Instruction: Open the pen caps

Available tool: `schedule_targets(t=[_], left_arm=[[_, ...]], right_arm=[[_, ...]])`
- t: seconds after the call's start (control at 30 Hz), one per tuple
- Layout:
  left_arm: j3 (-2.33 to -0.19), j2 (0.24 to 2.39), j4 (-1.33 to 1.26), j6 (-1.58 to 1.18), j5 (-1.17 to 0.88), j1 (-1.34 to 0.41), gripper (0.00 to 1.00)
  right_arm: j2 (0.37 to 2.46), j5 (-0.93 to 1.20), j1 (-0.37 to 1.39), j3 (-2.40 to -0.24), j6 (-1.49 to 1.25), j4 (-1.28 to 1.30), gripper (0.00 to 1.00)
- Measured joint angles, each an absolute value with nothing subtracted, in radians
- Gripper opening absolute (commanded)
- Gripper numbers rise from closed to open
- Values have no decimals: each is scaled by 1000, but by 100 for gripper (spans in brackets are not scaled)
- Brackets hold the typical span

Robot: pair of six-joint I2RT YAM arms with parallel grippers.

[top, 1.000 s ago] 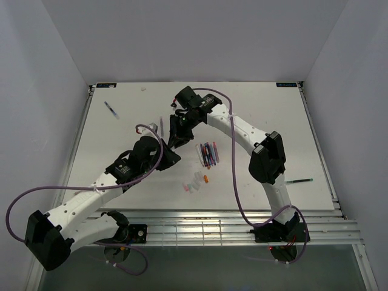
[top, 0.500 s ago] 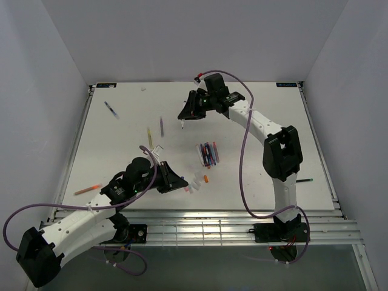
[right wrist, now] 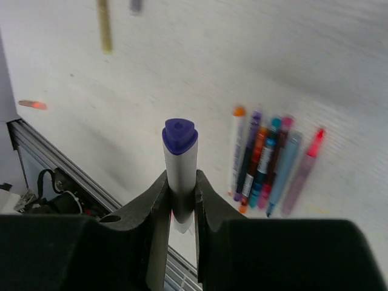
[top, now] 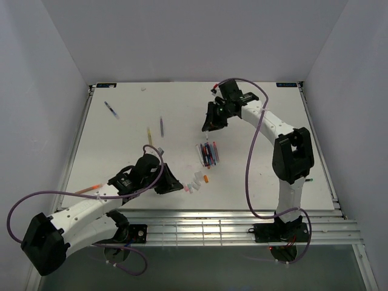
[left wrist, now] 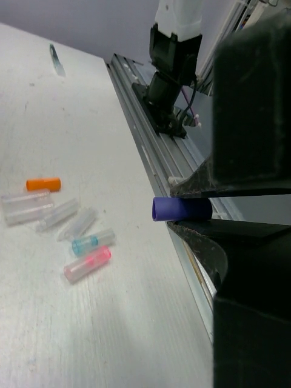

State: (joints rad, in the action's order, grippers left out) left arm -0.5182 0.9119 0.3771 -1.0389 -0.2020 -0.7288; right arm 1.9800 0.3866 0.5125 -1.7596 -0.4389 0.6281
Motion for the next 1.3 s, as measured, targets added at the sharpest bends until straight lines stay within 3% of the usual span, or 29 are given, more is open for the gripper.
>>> schedule_targets(t=[0.3, 0.43, 0.5, 0.7, 0.93, 1.3], left_arm=[[-438, 1026, 310, -1026, -204, -729, 6], [-439, 1118, 273, -1007, -214, -729, 14], [-443, 1166, 266, -995, -218, -729, 27], [-480, 1237, 258, -974, -220, -728, 36], [-487, 1258, 252, -969, -220, -728, 48], [-536, 1257, 329, -970, -185, -728, 57]], right_arm=[[1950, 373, 353, -1580, -342, 717, 8], [1953, 377, 359, -1580, -308, 725, 8], [1965, 382, 361, -1584, -300, 728, 9], [2046, 386, 363, -1599, -278, 736, 10], [2073, 340, 363, -1599, -242, 743, 15], [2083, 299, 366, -1507, -200, 731, 29]])
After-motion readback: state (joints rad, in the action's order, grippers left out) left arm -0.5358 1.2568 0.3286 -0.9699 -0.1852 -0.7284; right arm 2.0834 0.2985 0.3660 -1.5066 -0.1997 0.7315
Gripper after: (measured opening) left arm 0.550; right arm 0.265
